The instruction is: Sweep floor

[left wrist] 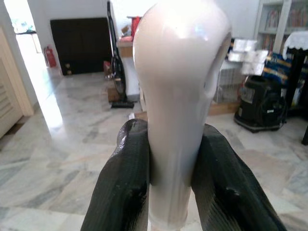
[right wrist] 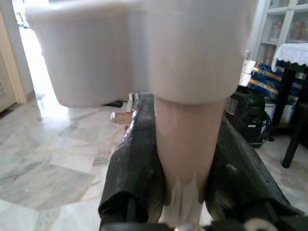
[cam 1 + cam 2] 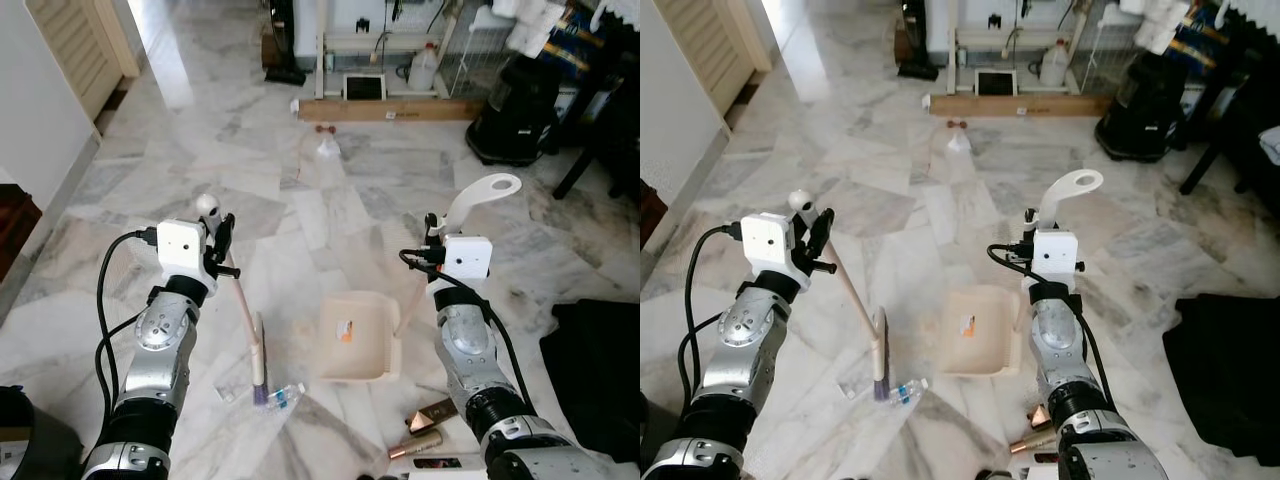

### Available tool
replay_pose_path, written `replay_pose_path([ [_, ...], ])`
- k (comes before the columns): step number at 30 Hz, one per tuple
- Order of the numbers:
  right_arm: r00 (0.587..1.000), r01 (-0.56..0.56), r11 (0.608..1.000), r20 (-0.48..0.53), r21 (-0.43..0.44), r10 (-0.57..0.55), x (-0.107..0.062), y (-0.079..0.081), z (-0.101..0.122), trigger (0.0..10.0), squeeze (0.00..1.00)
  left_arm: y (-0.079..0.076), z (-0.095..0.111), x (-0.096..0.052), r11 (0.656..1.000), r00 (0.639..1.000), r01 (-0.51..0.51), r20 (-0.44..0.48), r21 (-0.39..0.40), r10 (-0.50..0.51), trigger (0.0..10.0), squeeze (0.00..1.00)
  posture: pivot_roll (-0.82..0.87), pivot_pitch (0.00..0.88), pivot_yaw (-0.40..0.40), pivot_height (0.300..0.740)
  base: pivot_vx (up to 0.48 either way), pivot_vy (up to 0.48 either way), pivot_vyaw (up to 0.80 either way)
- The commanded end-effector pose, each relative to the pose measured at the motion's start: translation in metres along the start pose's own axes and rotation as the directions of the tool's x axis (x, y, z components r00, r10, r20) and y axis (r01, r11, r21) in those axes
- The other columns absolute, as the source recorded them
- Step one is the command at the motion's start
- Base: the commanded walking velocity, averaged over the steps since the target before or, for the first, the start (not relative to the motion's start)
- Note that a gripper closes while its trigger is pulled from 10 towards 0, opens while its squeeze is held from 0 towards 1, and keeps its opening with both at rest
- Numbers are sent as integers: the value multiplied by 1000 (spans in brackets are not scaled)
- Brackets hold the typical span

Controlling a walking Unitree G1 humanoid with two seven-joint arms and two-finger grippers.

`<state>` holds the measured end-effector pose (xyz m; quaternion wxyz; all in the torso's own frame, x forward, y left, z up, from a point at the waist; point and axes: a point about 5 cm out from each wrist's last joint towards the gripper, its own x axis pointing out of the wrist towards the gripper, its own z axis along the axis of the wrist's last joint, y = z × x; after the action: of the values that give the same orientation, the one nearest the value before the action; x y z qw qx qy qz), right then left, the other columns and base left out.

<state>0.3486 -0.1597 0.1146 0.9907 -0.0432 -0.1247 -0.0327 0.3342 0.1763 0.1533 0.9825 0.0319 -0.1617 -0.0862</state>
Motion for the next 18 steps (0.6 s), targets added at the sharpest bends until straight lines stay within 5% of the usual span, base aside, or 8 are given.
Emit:
replay_pose_path([
  [1, 998, 10, 1000, 64, 27, -12, 9, 1, 15, 10000, 0, 3, 5, 3, 1000, 999, -14, 35, 0, 14, 10000, 0, 50, 11, -10, 740, 0, 480, 0],
  [18, 999, 12, 1000, 43, 23, -13, 8, -4, 11, 10000, 0, 0, 6, 9, 1000, 999, 24, 41, 16, -25, 10000, 0, 45, 5, 0, 740, 0, 424, 0],
])
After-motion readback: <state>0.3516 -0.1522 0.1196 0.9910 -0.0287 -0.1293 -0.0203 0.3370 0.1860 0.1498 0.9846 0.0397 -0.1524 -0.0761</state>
